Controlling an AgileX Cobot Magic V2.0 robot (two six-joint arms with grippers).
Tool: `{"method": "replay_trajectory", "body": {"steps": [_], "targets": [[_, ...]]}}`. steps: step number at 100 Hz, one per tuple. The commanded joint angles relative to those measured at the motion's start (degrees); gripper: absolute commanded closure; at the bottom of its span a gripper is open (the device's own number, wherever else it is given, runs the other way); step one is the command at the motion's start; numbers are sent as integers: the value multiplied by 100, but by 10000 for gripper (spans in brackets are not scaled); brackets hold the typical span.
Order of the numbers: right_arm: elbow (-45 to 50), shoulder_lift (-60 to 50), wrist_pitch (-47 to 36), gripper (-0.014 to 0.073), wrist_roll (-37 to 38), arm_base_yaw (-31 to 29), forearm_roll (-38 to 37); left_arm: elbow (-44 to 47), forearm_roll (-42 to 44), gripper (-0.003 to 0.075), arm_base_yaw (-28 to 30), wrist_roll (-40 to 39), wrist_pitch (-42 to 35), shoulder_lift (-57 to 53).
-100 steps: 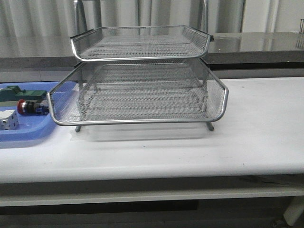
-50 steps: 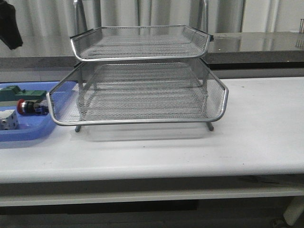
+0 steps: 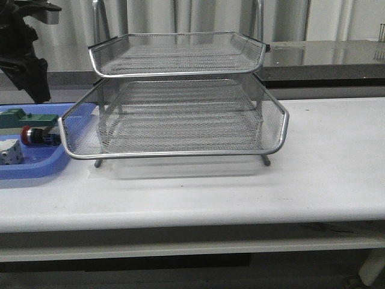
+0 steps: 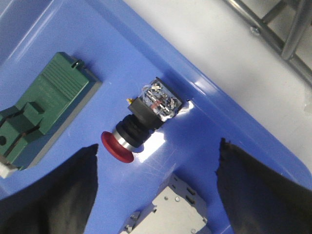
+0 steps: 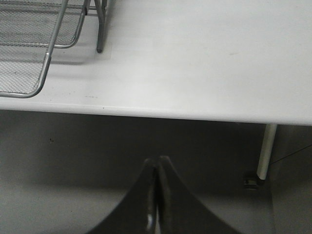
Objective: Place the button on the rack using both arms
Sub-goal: 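Lower the left gripper onto the red-capped button in the blue tray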
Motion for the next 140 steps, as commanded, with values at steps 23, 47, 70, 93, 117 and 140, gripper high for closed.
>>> {"method": "replay_trajectory", "body": {"steps": [23, 47, 70, 93, 117, 140], "targets": [[-138, -4, -310, 662, 15, -25, -138, -493, -35, 219, -32, 171, -213, 133], [-138, -4, -310, 662, 15, -25, -138, -505, 123, 219, -32, 298, -308, 377], [-138, -4, -310, 662, 15, -25, -138, -505, 133, 219, -32, 320, -513, 503], [-138, -4, -310, 662, 15, -25, -138, -505, 202, 219, -32, 415, -670, 583], [-138, -4, -310, 662, 15, -25, -138, -505, 221, 219, -32, 452, -816, 696], [-138, -4, -310, 662, 15, -25, -138, -538, 221, 219, -32, 452, -952, 853]]}}
